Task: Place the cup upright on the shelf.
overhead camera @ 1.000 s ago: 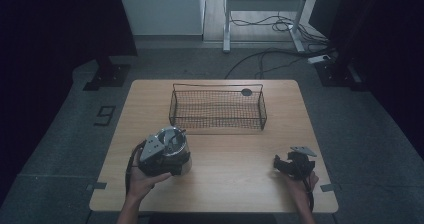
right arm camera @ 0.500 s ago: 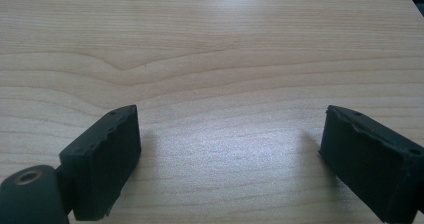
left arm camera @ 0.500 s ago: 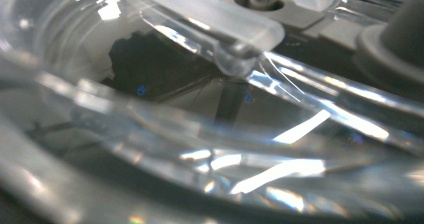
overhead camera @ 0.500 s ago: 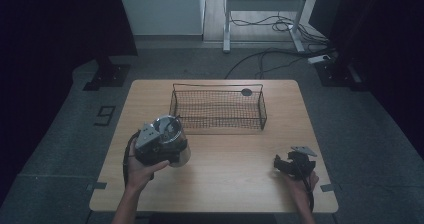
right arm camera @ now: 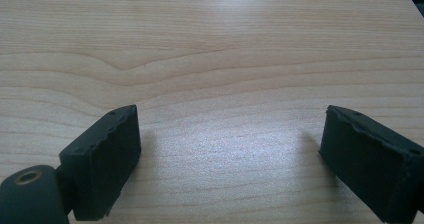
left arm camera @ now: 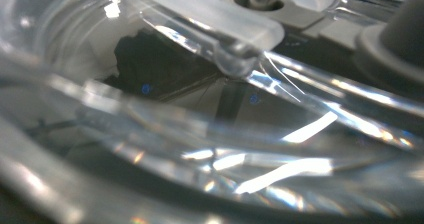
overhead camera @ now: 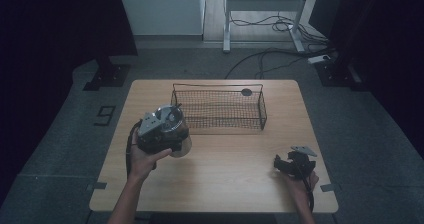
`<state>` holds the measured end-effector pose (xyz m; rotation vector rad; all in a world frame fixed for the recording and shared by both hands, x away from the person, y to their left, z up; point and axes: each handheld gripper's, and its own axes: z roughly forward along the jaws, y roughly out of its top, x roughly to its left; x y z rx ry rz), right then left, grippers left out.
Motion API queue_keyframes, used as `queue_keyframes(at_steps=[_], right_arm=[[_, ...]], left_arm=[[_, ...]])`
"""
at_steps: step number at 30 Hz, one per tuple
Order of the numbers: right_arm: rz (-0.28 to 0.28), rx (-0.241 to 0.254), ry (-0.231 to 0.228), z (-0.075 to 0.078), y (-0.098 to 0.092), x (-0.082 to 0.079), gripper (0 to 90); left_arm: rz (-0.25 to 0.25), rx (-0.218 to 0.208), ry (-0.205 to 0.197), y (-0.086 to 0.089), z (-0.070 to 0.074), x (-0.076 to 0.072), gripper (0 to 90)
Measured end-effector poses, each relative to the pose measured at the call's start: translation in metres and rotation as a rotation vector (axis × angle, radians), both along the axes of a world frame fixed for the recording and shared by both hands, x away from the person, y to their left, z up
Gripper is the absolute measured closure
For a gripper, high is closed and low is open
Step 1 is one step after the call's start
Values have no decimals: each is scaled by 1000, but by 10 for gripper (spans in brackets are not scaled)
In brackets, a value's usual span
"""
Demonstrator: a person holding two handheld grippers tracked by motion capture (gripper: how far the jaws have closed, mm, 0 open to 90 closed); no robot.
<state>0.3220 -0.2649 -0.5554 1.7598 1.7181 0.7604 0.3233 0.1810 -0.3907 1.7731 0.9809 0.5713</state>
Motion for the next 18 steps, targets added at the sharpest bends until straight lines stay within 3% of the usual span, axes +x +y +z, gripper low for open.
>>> queue_keyframes(at_steps=[18], right_arm=[[5,-5,-2,0,0,0,91]], left_arm=[[37,30,-6,-8,13,33,38]])
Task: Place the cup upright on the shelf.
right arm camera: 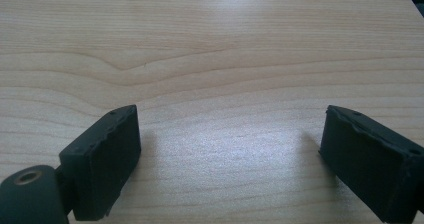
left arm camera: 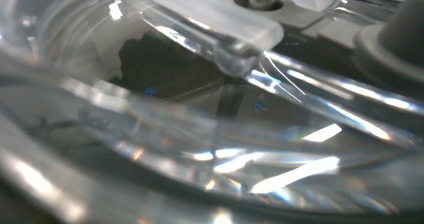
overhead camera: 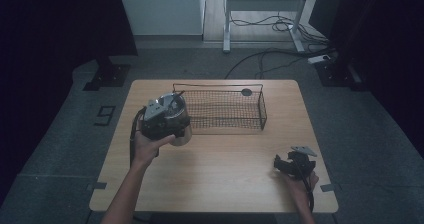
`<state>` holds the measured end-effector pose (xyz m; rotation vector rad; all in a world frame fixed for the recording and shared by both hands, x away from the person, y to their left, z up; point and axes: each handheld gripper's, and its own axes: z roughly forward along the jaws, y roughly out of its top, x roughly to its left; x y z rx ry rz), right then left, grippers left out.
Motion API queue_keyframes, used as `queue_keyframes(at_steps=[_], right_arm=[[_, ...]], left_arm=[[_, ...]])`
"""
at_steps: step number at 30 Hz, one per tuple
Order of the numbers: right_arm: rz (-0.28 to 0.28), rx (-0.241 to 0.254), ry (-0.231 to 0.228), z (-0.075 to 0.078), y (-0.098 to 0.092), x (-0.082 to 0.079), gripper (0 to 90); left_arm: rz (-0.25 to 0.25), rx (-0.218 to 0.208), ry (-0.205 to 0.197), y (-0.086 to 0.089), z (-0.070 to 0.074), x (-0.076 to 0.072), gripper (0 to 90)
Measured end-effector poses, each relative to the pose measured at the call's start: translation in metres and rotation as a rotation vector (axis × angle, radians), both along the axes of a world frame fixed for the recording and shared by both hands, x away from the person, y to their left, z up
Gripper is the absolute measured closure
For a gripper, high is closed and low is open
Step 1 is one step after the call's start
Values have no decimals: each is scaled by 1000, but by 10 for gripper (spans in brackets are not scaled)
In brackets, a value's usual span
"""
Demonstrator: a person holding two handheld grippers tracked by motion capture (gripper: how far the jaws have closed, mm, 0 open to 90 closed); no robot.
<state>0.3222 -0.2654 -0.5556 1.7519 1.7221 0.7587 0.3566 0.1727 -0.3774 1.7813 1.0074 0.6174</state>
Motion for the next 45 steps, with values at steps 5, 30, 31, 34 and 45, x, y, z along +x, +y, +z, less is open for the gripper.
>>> queue_keyframes(at_steps=[5,30,31,34,45], right_arm=[[0,0,2,0,0,0,91],[-2,2,-1,0,0,0,91],[-2,2,-1,0,0,0,91],[-2,1,-1,0,0,0,91],[-2,1,-1,0,0,0,91]], left_arm=[[12,6,-11,-4,4,9,38],[34,-2,11,-15,7,55,38],[34,-2,11,-15,7,55,38],[41,-1,14,-16,7,61,38],[66,13,14,-21,8,77,38]])
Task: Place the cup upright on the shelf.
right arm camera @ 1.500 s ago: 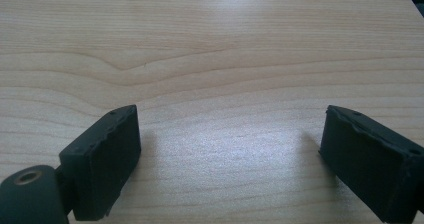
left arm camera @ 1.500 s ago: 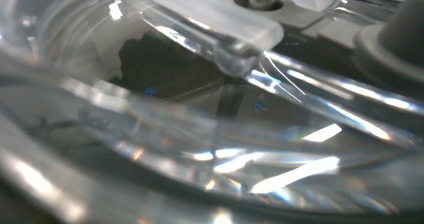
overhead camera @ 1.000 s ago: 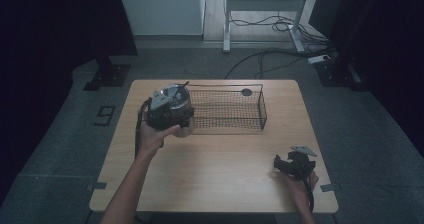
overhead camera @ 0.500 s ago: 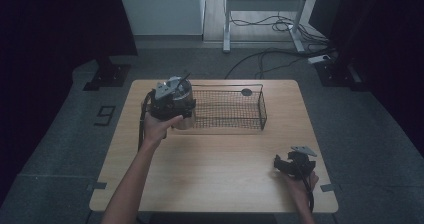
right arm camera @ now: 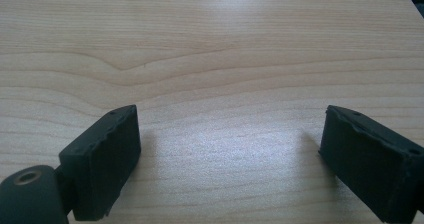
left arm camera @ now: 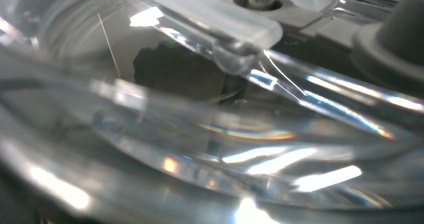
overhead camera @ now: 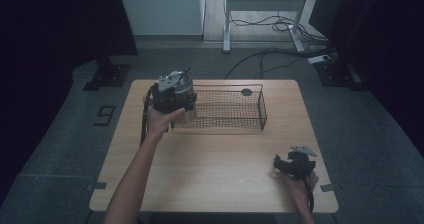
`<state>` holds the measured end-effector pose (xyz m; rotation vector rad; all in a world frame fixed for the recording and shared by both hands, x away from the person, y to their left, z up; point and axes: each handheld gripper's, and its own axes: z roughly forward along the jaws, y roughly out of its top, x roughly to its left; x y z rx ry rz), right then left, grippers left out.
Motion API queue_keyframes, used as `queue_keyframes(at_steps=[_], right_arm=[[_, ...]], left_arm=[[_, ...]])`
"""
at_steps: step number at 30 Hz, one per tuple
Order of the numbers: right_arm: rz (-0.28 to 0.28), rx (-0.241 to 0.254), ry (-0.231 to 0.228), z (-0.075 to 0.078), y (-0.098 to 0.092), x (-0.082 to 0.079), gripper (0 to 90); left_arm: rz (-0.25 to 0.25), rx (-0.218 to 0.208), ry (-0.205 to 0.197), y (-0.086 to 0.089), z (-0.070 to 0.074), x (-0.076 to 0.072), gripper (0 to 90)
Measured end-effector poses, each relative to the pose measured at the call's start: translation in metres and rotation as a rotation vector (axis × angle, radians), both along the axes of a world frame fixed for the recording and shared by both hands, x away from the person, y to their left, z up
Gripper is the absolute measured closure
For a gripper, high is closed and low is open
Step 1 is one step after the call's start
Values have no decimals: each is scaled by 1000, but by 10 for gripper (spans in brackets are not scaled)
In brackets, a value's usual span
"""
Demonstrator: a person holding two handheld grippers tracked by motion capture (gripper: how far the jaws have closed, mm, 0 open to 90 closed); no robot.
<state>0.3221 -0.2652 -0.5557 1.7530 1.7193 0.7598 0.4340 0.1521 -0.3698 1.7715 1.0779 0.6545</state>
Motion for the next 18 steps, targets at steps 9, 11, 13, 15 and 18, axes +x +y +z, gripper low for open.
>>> queue_keyframes(at_steps=[9,11,13,15,18], right_arm=[[0,2,0,0,0,0,91],[0,2,1,0,0,0,91],[0,2,1,0,0,0,91],[0,2,1,0,0,0,91],[0,2,0,0,0,0,91]], left_arm=[[6,10,10,-6,-2,14,38],[9,14,13,-7,-3,17,38],[15,16,14,-9,-4,21,38],[17,15,16,-10,-4,24,38],[21,15,16,-11,-5,27,38]])
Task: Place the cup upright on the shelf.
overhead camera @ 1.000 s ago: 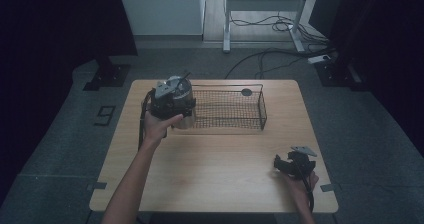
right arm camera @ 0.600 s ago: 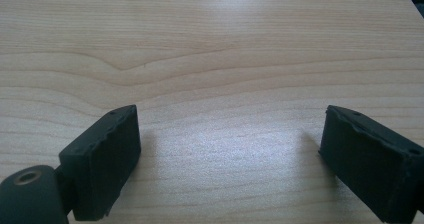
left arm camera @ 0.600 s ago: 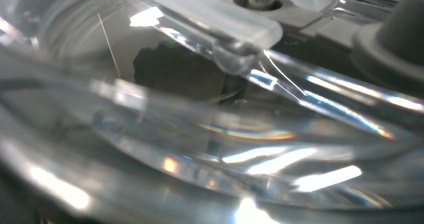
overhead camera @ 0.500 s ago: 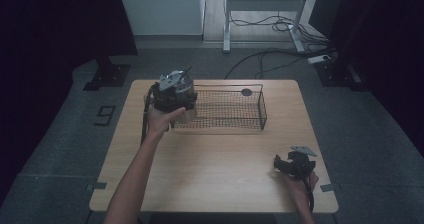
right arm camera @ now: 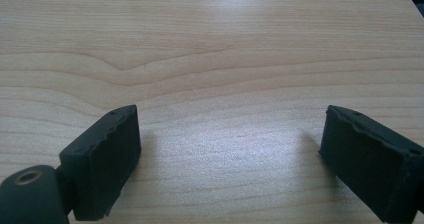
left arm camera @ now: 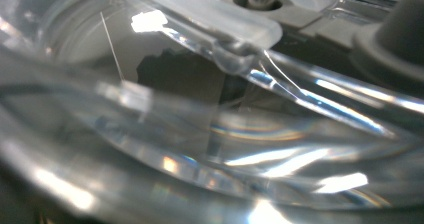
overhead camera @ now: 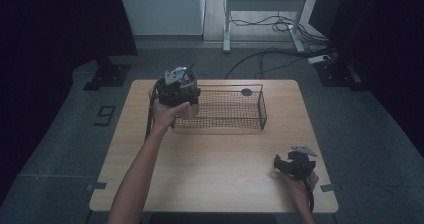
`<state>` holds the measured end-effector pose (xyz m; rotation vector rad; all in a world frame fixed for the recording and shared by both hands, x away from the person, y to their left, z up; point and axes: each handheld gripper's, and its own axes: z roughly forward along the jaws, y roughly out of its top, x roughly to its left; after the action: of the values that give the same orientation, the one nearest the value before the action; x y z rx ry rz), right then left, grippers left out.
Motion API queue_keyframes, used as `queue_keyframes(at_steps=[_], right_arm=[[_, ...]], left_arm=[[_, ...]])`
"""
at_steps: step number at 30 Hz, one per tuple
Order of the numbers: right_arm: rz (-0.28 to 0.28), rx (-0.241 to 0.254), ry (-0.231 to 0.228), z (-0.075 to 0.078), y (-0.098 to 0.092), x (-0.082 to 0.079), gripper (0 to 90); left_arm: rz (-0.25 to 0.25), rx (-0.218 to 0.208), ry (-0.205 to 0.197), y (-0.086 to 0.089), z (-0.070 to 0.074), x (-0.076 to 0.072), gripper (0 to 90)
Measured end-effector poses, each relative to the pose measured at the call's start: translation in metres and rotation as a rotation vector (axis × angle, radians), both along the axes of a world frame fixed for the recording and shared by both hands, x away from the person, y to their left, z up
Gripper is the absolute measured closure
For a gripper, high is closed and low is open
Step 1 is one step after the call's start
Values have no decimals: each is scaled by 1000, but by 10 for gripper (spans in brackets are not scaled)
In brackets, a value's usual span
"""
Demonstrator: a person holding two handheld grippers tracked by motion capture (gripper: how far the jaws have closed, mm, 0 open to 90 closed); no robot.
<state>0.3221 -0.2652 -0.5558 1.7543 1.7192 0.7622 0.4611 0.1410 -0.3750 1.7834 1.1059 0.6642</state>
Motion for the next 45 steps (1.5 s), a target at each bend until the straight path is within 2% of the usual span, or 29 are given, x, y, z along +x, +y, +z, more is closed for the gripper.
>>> queue_keyframes(at_steps=[17,30,37,42,45], right_arm=[[0,0,0,0,0,0,91],[0,-1,1,0,0,0,91],[1,-1,1,0,0,0,91],[0,-1,1,0,0,0,93],[-1,-2,-2,0,0,0,96]], left_arm=[[36,14,31,-14,-15,31,38],[56,28,59,-20,-29,47,38],[87,51,58,-27,-41,52,38],[90,65,82,-30,-53,55,38],[106,55,99,-32,-64,56,38]])
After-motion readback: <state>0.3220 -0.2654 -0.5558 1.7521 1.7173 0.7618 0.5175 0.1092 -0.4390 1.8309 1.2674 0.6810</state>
